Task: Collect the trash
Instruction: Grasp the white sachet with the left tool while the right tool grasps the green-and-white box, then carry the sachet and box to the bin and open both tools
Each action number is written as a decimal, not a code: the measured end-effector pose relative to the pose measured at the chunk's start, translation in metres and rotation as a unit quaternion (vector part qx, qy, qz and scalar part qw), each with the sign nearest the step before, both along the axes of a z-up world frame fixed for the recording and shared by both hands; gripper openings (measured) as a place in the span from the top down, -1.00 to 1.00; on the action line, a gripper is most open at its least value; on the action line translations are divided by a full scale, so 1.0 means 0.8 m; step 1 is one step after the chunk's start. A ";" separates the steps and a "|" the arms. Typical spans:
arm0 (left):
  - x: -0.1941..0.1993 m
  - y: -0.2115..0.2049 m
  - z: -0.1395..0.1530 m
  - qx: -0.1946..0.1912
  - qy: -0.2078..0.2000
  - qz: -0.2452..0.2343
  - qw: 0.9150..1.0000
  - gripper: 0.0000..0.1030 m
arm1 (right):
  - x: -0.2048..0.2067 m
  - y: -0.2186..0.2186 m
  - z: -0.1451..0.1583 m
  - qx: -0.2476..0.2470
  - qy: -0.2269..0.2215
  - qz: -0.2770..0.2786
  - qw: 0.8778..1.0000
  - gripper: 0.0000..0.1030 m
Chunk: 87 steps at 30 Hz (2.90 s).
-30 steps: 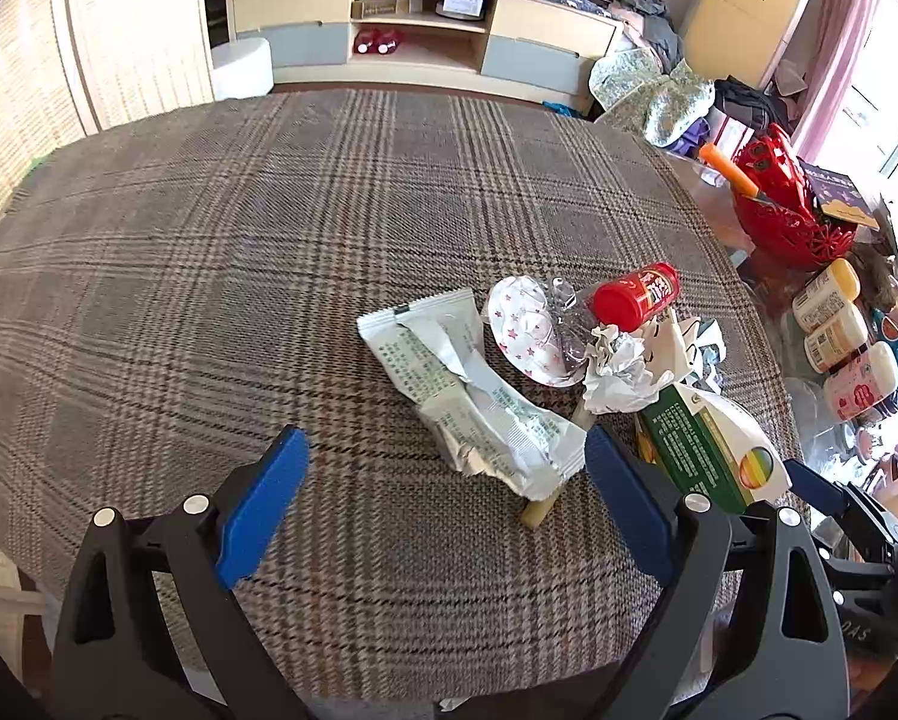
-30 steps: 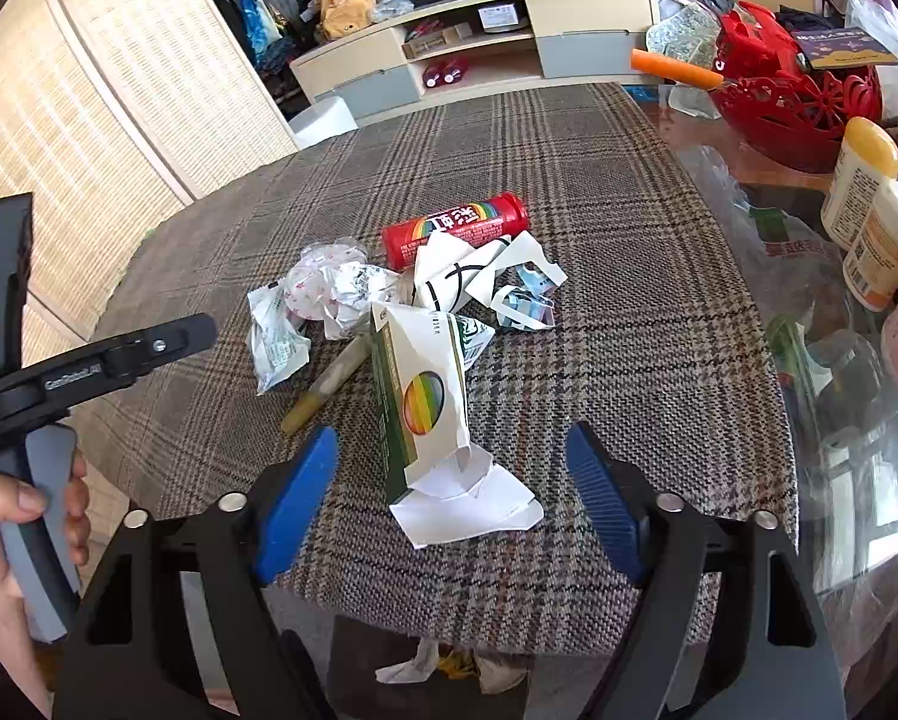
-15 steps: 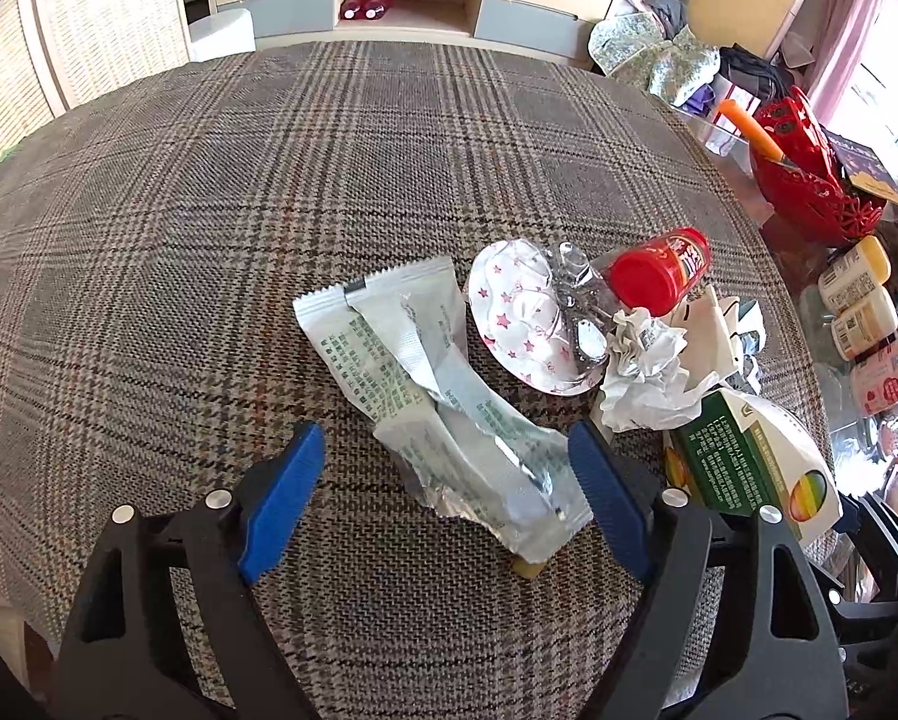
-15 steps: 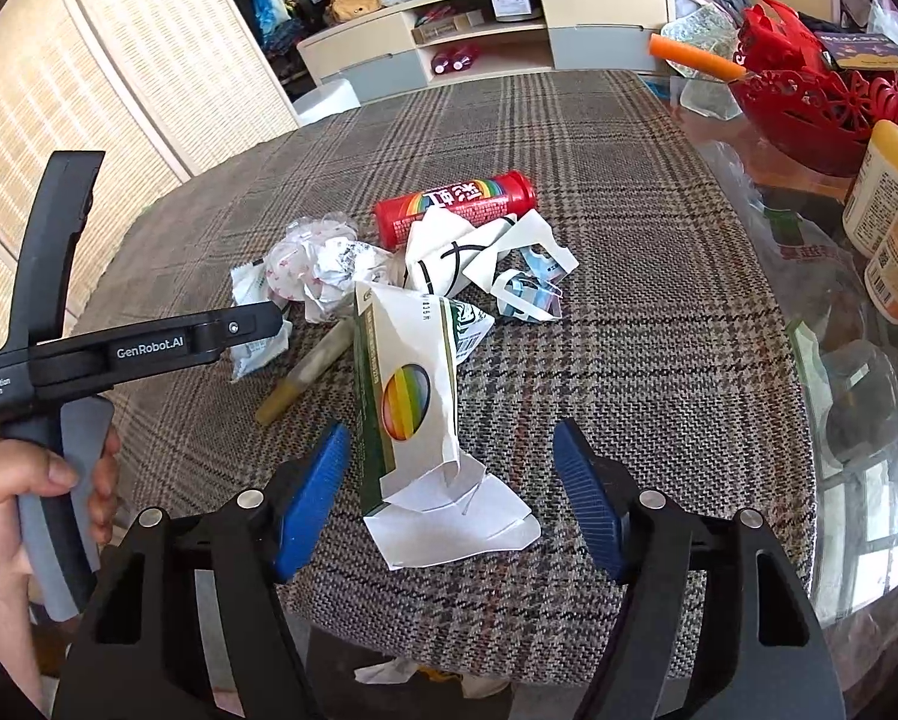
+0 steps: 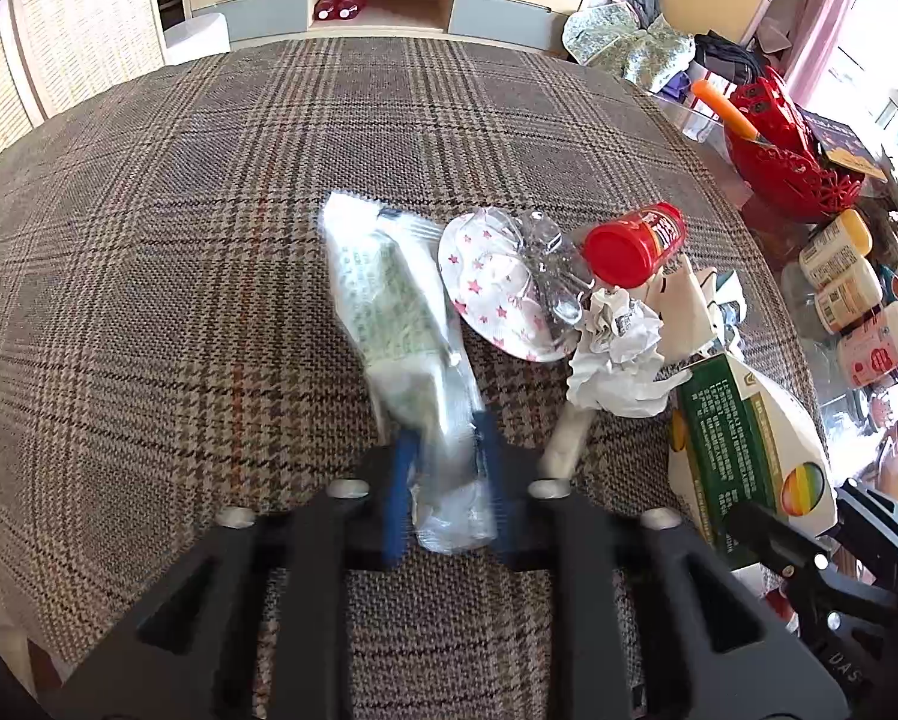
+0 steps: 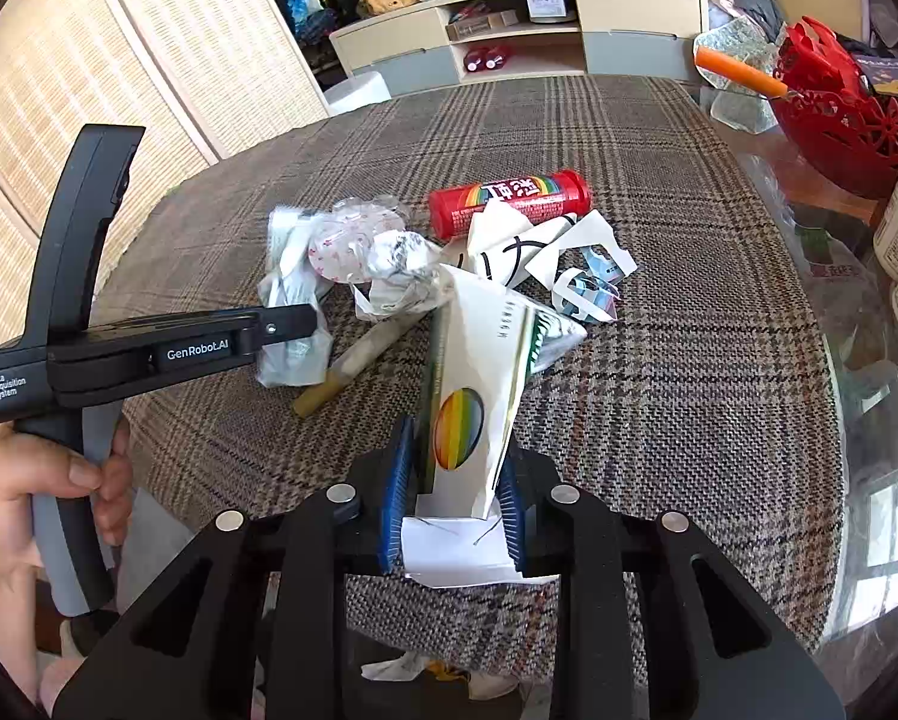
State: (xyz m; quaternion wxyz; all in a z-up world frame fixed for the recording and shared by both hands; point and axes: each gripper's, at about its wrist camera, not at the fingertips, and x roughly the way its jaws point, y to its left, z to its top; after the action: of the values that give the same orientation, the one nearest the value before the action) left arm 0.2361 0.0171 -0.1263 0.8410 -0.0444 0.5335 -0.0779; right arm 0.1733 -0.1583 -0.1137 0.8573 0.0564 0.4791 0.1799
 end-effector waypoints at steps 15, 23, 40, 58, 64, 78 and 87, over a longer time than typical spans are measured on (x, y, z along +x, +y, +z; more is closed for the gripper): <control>-0.113 0.010 0.087 0.004 -0.054 0.002 0.999 0.72 | -0.084 -0.011 0.081 0.003 -0.051 -0.008 0.999 0.51; -0.227 -0.004 0.117 -0.016 -0.076 -0.027 0.997 0.71 | -0.173 -0.026 0.105 -0.014 -0.067 -0.018 0.997 0.51; -0.366 -0.031 -0.002 -0.071 -0.016 -0.065 0.995 0.71 | -0.295 -0.028 -0.019 -0.006 0.000 -0.002 1.000 0.51; -0.305 -0.053 -0.126 -0.087 0.054 -0.074 0.992 0.71 | -0.253 -0.021 -0.131 -0.001 0.055 0.007 0.998 0.51; -0.286 -0.057 -0.144 -0.087 0.062 -0.074 0.992 0.71 | -0.244 -0.009 -0.153 -0.008 0.073 0.022 0.997 0.50; -0.266 -0.054 -0.166 -0.089 0.085 -0.061 0.991 0.55 | -0.218 -0.004 -0.178 0.006 0.119 0.001 0.993 0.42; -0.268 -0.030 -0.158 -0.096 0.080 -0.034 0.992 -0.23 | -0.227 -0.002 -0.181 -0.029 0.108 0.004 0.994 -0.37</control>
State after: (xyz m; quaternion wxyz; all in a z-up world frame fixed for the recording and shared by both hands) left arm 0.0216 -0.0068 -0.2530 0.7845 -0.1128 0.5902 -0.1534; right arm -0.0083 -0.1603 -0.2583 0.8014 0.0488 0.5737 0.1621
